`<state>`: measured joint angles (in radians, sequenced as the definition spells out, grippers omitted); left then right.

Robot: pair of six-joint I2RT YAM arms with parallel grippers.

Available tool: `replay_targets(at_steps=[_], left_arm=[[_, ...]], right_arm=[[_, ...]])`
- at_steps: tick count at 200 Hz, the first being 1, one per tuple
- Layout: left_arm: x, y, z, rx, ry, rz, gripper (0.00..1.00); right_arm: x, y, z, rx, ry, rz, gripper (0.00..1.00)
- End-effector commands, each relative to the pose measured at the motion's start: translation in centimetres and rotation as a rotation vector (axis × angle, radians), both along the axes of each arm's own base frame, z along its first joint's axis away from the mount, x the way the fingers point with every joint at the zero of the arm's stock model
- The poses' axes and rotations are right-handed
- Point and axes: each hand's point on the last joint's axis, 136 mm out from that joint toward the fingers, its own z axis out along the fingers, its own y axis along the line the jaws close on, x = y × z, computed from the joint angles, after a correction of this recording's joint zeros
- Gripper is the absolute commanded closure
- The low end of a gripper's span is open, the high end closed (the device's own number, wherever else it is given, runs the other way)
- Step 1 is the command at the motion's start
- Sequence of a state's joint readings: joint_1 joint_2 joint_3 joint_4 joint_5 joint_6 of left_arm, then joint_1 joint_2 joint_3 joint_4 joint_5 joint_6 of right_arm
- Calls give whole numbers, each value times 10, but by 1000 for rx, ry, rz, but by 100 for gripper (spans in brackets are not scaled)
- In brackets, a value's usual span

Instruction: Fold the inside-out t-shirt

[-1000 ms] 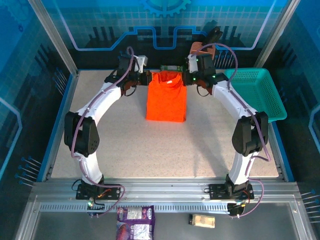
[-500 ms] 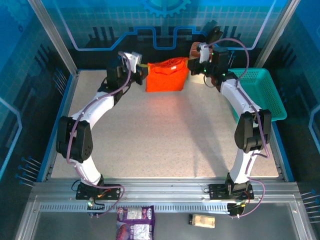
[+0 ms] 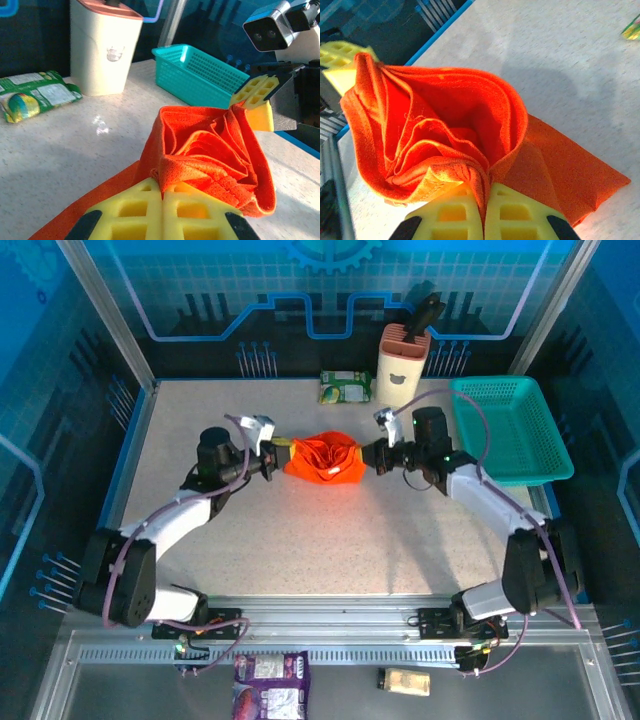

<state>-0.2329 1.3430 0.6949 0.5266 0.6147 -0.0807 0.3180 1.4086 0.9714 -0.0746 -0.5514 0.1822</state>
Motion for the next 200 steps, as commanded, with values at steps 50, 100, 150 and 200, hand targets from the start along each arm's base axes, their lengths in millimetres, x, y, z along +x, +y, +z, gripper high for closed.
replay_targets(at_steps=[50, 100, 150, 200], left_arm=[[-84, 2, -78, -46, 308, 44, 100], [-114, 20, -108, -55, 391, 148, 100], [-87, 42, -87, 32, 357, 313, 100], [-43, 37, -87, 101, 497, 311, 100]], right_arm=[[-87, -7, -72, -64, 205, -20, 100], [-98, 3, -81, -75, 231, 15, 100], [-56, 13, -68, -133, 230, -42, 100], [-12, 17, -67, -156, 336, -99, 100]])
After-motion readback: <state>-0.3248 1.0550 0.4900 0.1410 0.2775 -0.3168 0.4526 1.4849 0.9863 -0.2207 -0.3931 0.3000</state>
